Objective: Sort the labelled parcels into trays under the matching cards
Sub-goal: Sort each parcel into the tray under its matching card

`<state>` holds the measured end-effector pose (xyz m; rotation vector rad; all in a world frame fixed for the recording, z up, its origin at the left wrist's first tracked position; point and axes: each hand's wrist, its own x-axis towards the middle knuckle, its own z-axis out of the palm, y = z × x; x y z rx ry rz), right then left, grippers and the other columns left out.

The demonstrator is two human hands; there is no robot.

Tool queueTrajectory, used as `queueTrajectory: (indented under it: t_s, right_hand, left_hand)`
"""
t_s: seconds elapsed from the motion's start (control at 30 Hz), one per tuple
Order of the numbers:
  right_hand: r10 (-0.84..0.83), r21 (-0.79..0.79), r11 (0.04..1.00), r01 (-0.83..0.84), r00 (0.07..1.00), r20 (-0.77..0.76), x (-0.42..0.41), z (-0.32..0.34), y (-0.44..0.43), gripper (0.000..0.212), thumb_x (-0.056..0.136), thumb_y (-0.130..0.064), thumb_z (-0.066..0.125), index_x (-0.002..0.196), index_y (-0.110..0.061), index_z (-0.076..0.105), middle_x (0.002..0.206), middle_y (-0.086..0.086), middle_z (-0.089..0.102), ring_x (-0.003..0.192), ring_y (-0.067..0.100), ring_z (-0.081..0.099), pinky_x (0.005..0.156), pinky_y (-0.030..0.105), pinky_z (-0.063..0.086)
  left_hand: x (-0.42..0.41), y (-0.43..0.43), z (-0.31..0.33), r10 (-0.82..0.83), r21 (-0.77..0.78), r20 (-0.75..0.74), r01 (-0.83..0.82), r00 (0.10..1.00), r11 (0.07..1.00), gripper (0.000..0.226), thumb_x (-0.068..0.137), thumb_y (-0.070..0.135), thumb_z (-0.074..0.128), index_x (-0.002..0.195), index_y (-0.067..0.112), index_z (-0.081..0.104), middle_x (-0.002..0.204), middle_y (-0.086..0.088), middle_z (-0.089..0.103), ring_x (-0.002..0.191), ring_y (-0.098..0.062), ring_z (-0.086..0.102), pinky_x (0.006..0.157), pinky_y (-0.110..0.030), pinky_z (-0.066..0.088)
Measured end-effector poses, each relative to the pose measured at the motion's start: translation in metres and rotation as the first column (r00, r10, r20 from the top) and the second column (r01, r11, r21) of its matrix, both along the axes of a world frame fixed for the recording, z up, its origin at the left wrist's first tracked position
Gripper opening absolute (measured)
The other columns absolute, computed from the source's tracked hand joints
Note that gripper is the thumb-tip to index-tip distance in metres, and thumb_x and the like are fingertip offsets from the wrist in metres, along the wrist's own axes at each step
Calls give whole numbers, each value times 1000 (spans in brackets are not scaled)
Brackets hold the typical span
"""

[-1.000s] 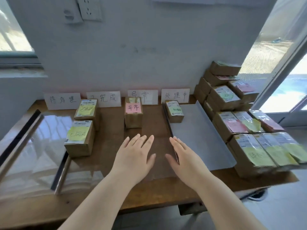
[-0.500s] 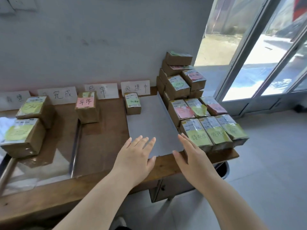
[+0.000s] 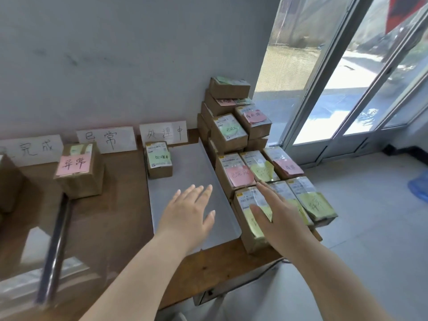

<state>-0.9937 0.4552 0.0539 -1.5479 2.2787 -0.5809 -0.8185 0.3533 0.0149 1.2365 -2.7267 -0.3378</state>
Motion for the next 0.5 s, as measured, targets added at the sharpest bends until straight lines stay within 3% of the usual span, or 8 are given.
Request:
queueTrajectory:
  t_s: [0.1, 0.3, 0.5]
  right_hand:
    - [-27, -1, 1000, 27, 1000, -8, -22, 4, -27, 56, 97, -38, 43, 149, -33, 20, 155, -13, 23, 137, 13, 32, 104, 28, 36]
    - [-20, -5, 1000, 20, 999, -35, -65, 6, -69, 56, 98, -35, 44, 149, -26, 24, 155, -10, 23, 142, 11, 23, 110, 26, 25]
    - [-58, -45, 997, 61, 996, 66, -129, 11, -115, 51, 97, -34, 47, 146, -28, 33, 148, -5, 39, 136, 13, 35, 107, 30, 30]
  left_hand:
    - [-22, -30, 0, 11, -2, -19, -11, 1000, 1000, 61, 100, 45, 28, 152, 25, 3, 159, 4, 14, 146, -12, 5, 120, -33, 3]
    - [-63, -68, -1, -5, -12, 25, 5, 1000, 1000, 61, 100, 44, 29, 152, 25, 4, 159, 3, 14, 147, -13, 6, 119, -33, 2]
    - [-92, -102, -1, 70, 51, -29, -68, 997, 996, 59, 100, 41, 31, 152, 24, 9, 158, 3, 17, 146, -11, 10, 117, -27, 5]
